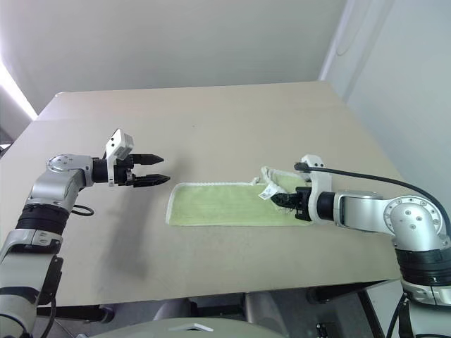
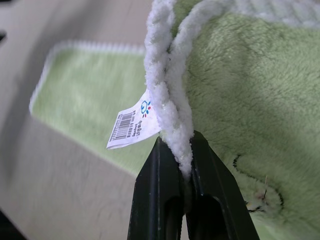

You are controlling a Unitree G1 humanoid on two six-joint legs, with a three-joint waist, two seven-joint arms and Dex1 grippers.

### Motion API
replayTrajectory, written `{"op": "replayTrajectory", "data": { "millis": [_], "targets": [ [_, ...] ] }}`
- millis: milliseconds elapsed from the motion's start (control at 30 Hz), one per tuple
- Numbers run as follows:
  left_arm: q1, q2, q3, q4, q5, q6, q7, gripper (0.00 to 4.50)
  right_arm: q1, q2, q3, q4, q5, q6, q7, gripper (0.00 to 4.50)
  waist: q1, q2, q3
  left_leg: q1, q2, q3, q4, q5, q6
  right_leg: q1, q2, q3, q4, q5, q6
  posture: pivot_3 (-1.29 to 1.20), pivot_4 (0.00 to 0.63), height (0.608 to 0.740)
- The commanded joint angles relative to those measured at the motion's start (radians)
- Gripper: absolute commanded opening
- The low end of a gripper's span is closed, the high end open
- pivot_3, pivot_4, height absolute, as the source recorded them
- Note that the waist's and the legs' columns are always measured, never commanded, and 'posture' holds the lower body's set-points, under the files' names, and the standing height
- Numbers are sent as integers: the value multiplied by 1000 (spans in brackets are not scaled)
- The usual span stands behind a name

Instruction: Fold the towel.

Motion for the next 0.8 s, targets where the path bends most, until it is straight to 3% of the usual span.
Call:
{"op": "replayTrajectory", "data": {
  "millis": [33,467,567,800],
  "targets": [
    [1,18,29,-43,-6,-12,7,4062,-16,43,37,-3,-58,-2,9,37,6,0,0,0,0,0,0,0,0,0,0,0,0,0,0,0,0,712],
    [21,28,30,-73,-8,-1,16,4062,-48,167,63,28,-205,17,56,37,13,0,0,1,0,1,2,0,0,1,1,1,5,0,0,0,0,712],
    [26,32,30,-81,-12,10,13,4062,-44,171,31,19,-193,23,70,731,13,0,0,1,0,1,2,0,0,1,1,1,5,0,0,0,0,712],
    [37,56,10,-111,-21,141,-10,4062,-38,173,43,-16,-225,36,114,3116,11,0,0,1,0,1,2,0,0,1,1,2,5,0,0,0,0,712]
  ]
}}
